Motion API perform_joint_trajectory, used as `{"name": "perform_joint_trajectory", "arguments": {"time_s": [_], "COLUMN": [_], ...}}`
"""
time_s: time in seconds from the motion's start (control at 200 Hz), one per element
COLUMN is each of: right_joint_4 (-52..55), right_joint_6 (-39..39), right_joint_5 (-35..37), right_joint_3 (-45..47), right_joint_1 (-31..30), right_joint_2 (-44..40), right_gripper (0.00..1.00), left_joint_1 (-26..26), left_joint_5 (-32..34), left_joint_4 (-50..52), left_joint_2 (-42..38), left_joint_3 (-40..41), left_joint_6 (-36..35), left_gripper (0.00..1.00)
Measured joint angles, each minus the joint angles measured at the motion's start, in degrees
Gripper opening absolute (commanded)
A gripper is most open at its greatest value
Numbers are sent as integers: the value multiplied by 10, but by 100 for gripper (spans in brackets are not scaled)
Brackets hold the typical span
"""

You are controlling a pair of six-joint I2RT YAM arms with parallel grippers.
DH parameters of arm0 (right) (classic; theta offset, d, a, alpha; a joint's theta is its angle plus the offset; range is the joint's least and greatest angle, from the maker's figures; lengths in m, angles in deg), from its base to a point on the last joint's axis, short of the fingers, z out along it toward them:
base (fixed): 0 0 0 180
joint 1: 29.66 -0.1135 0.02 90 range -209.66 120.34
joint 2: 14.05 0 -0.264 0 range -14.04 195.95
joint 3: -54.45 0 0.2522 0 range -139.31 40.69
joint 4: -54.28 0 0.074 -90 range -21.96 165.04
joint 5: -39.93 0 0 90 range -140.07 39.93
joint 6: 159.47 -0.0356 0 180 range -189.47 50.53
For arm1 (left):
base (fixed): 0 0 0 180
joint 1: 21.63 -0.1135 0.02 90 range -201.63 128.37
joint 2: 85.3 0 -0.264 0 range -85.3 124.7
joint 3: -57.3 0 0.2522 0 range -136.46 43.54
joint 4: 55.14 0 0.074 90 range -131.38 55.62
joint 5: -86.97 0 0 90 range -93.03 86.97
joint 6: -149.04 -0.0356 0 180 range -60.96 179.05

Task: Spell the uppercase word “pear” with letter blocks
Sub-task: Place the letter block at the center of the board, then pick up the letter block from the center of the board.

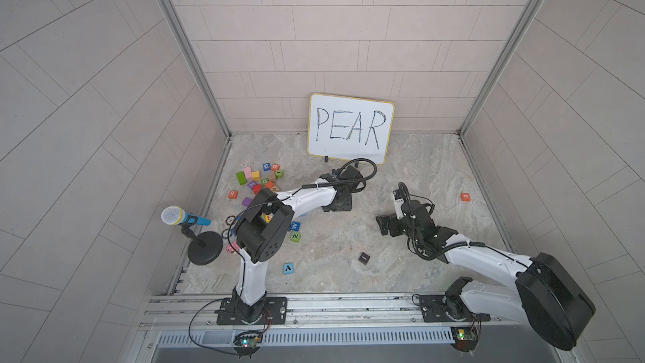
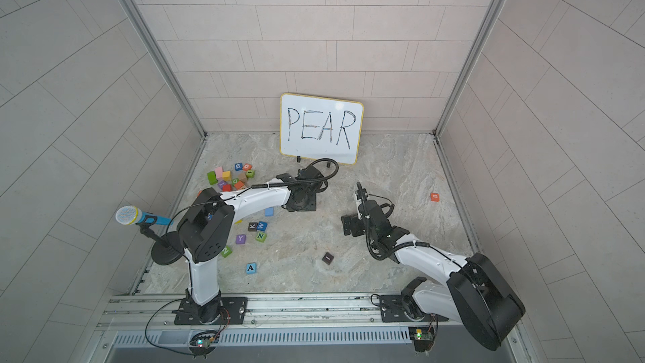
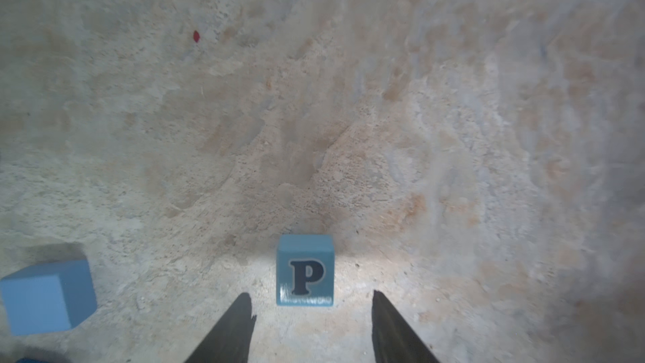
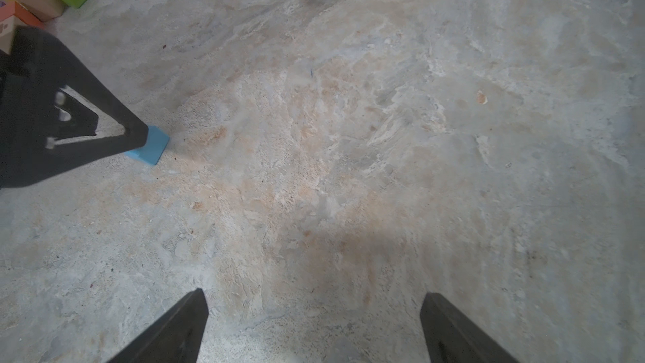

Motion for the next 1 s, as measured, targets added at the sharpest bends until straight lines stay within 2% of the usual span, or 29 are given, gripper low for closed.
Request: {"name": "perform_joint_trajectory", "arguments": {"time_s": [0.285, 0.365, 0.51, 0.705, 1.001], "right_joint_4": [42, 44, 33, -6, -86], "right_joint_6": [4, 10, 40, 85, 142], "right_joint_5": [7, 14, 28, 48, 54], "right_joint_3": [-58, -85, -141, -223, -274], "right_joint_1": [-38, -57, -85, -124, -164], "right_joint_2": [19, 40, 102, 218, 291], "right_gripper": [100, 100, 100, 100, 100], "left_joint_1": [-17, -39, -81, -132, -228], "left_joint_5": [2, 2, 6, 14, 15], "left_joint_4": [28, 35, 47, 56, 65], "left_joint_2": [-99, -119, -144, -167, -193], "left_joint_3": [59, 88, 125, 130, 176], "left_joint_6": [23, 26, 26, 0, -53], "left_gripper": [62, 67, 68, 69, 69]}}
